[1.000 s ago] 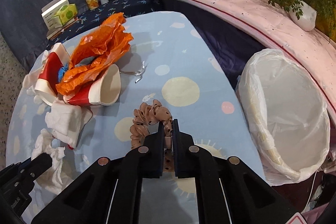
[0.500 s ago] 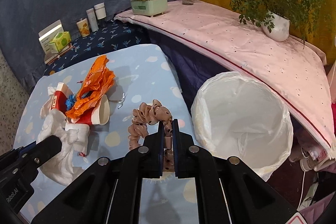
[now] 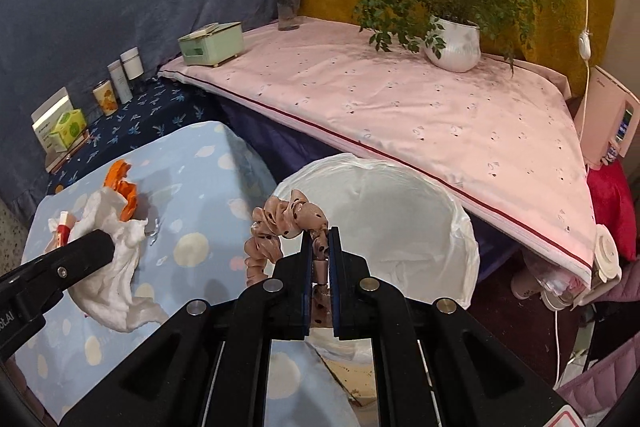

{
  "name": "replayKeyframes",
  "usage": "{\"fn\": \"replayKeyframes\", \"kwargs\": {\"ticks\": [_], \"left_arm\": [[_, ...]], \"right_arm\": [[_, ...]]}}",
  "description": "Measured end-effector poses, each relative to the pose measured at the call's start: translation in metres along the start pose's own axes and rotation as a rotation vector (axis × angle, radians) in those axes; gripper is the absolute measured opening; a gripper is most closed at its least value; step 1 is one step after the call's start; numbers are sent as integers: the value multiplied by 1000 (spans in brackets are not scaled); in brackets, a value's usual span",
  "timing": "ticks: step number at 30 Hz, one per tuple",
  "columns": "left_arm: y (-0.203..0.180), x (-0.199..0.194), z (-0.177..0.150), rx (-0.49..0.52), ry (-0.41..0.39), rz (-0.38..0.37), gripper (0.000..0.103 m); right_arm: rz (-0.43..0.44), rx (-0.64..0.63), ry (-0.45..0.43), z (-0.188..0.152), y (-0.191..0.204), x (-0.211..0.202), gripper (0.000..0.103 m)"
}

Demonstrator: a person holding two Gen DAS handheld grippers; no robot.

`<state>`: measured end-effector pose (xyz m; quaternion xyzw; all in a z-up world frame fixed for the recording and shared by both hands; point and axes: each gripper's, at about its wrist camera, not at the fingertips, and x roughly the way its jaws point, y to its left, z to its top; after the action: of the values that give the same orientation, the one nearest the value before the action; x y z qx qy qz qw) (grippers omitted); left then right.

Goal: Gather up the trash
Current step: 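Carry the tissue over the bin and open the left tool while the right tool drops the scrunchie in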

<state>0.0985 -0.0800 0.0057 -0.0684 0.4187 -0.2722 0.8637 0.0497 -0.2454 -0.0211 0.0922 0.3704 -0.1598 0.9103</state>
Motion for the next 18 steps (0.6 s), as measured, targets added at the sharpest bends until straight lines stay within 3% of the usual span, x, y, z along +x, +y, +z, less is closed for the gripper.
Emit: {"fn": "replayKeyframes", "kwargs": {"ticks": [11,14,18], "left_arm": [[-47,56,13,94,42,-41,21],[-50,65,16,82,46,-28,52],[-47,65,21,60,25,-14,61]], "right_arm": [[-49,68,44,0,-42,35,8],[-58,75,49,1,-47,41,15],[-76,83,44,1,-50,43,24]]}}
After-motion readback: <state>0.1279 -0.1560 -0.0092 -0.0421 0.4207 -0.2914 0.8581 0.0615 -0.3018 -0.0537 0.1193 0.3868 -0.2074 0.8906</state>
